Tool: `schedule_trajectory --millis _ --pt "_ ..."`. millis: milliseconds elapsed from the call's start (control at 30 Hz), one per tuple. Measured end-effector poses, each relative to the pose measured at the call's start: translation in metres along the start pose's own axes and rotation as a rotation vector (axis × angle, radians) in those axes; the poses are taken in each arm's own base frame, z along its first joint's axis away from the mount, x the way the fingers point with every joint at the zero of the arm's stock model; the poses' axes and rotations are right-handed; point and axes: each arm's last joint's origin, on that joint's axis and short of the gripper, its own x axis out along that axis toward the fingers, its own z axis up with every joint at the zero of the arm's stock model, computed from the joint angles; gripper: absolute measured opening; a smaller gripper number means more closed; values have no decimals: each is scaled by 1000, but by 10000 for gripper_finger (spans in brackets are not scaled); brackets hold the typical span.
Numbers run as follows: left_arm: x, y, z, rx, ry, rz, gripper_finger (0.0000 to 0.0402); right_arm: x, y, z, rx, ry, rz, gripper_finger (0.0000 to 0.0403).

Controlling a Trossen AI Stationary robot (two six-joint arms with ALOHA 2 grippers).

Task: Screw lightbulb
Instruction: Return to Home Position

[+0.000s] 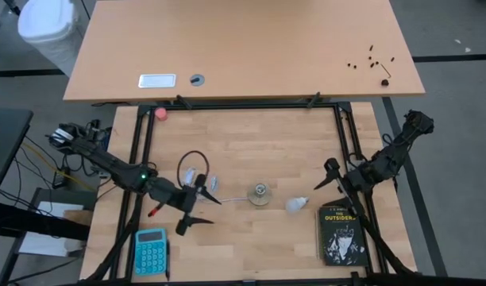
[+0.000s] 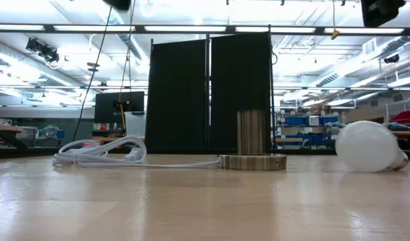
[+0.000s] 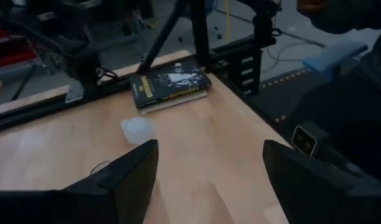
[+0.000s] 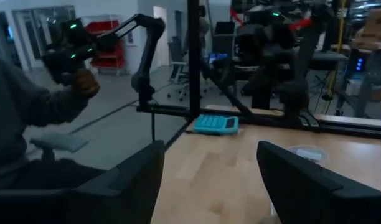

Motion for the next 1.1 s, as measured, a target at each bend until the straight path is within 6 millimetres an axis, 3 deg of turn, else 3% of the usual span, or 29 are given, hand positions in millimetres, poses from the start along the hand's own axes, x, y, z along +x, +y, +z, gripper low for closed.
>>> schedule_trajectory --millis 333,633,1100 --pt "-38 1 -77 -31 -175 26 294 2 0 -33 -84 49 10 267" --pt "-64 2 -128 -187 -214 89 294 3 -3 -36 -23 55 -52 267" --pt "-65 4 -132 -230 -209 145 294 3 -4 -36 -16 55 -57 270"
